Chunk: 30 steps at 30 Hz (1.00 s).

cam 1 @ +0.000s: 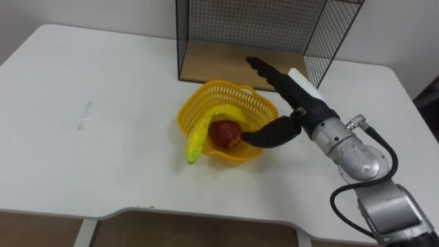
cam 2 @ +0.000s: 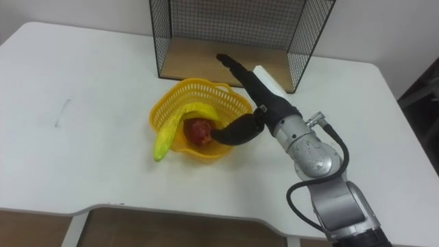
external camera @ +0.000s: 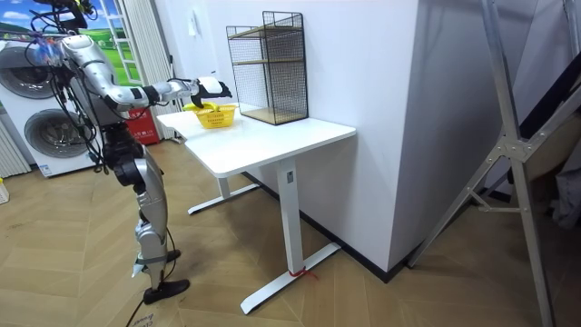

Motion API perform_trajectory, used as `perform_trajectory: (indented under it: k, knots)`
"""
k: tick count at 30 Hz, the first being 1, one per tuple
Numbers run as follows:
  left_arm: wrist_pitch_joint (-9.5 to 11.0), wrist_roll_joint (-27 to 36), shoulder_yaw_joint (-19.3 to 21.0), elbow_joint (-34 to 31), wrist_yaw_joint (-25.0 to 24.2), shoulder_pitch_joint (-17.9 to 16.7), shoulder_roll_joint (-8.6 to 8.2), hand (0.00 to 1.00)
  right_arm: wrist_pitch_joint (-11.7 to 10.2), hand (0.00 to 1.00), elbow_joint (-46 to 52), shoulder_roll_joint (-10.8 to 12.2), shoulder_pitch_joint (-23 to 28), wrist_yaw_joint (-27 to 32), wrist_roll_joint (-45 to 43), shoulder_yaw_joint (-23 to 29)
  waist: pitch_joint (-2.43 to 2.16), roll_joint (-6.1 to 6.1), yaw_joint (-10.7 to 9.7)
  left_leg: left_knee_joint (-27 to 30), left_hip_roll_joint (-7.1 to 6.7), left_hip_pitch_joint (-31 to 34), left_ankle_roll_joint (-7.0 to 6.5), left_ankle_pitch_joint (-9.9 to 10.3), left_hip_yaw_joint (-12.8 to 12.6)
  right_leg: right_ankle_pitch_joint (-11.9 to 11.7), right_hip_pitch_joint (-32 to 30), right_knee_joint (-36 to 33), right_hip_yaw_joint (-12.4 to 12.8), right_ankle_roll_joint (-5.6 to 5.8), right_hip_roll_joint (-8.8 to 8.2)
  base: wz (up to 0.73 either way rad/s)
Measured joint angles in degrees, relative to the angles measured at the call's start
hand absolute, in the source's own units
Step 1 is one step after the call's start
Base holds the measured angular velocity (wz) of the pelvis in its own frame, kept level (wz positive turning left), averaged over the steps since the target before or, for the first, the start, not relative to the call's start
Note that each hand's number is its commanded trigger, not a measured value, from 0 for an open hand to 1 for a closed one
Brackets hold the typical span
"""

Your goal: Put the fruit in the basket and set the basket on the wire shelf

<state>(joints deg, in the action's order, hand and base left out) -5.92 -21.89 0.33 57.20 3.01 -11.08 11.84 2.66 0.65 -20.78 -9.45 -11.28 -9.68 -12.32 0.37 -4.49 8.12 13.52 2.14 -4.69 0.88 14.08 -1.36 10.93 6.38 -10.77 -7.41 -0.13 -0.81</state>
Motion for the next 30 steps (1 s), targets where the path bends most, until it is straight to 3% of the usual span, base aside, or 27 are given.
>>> perform_trajectory:
  k: [4,6,11,13,17,20,24,27,30]
  knots:
    - [0.2,2.3,0.0,0.2,0.9,-0.8,-0.01,0.00,0.0,0.00,0.2,0.0,0.0,1.5,3.1,0.3,-0.36,0.46,-0.3,0.1,0.00,-0.4,0.00,0.0,0.0,0.0,0.3,0.0,0.1,0.00,0.02,0.00]
    - [0.4,2.3,0.2,0.4,1.8,-1.4,-0.03,0.00,-0.1,0.00,0.4,0.1,0.0,2.5,5.0,0.9,-0.20,0.80,-0.5,0.0,-0.01,-1.0,0.00,0.0,0.1,0.0,1.1,0.2,0.0,0.00,0.01,0.03]
    - [1.4,2.4,2.5,1.5,2.6,-3.4,-0.36,0.00,-1.1,0.00,3.5,2.1,0.9,5.6,9.3,7.0,-0.35,1.51,-1.8,0.0,-0.01,-1.0,0.00,0.0,0.3,0.0,1.3,0.2,-0.3,0.00,0.00,0.03]
    - [2.5,4.8,4.6,2.5,3.5,-4.4,-0.37,0.00,-2.3,0.00,5.4,2.1,1.9,7.6,14.5,11.2,-0.39,1.84,-2.2,0.1,-0.04,-1.0,0.01,0.0,0.5,0.0,1.4,0.2,-0.7,0.00,-0.03,0.06]
    - [2.6,12.8,6.7,5.0,5.9,-6.3,-0.61,0.00,-3.2,0.00,7.6,2.1,3.5,12.3,21.8,14.3,-0.61,3.01,-3.1,-0.2,-0.03,-1.1,0.02,0.0,0.6,0.0,1.6,0.2,-0.6,0.00,-0.02,0.00]
    - [2.8,23.3,11.3,5.6,9.8,-7.1,-1.03,0.00,-3.5,0.00,8.2,2.1,7.3,14.6,24.8,15.0,-0.58,3.61,-3.7,-0.4,-0.02,-1.7,0.08,0.0,0.6,0.0,1.9,0.2,-0.6,0.00,-0.01,0.00]
    - [3.4,39.5,19.9,3.6,18.8,-7.2,-1.38,0.00,-2.6,0.00,8.2,2.1,12.5,18.8,27.7,16.6,-0.62,3.76,-3.3,-0.8,-0.03,-1.9,0.11,-0.2,0.0,0.0,1.6,0.2,0.1,0.00,-0.03,-0.08]
    - [3.6,42.8,27.7,-4.9,26.4,-7.0,-1.85,0.00,-2.6,0.00,8.2,3.3,14.8,22.3,26.2,19.1,-0.59,3.81,-3.0,-0.8,-0.08,-1.7,0.09,-0.2,0.2,0.0,1.3,0.4,-0.1,0.00,-0.05,0.02]
    - [6.8,43.8,31.1,-15.2,34.3,-6.9,-1.96,0.00,-2.6,0.00,8.2,4.1,16.8,25.2,24.8,21.0,-0.79,4.15,-2.7,-1.1,-0.13,-2.0,0.06,-0.2,0.1,0.0,1.5,0.5,0.0,0.01,-0.09,0.00]
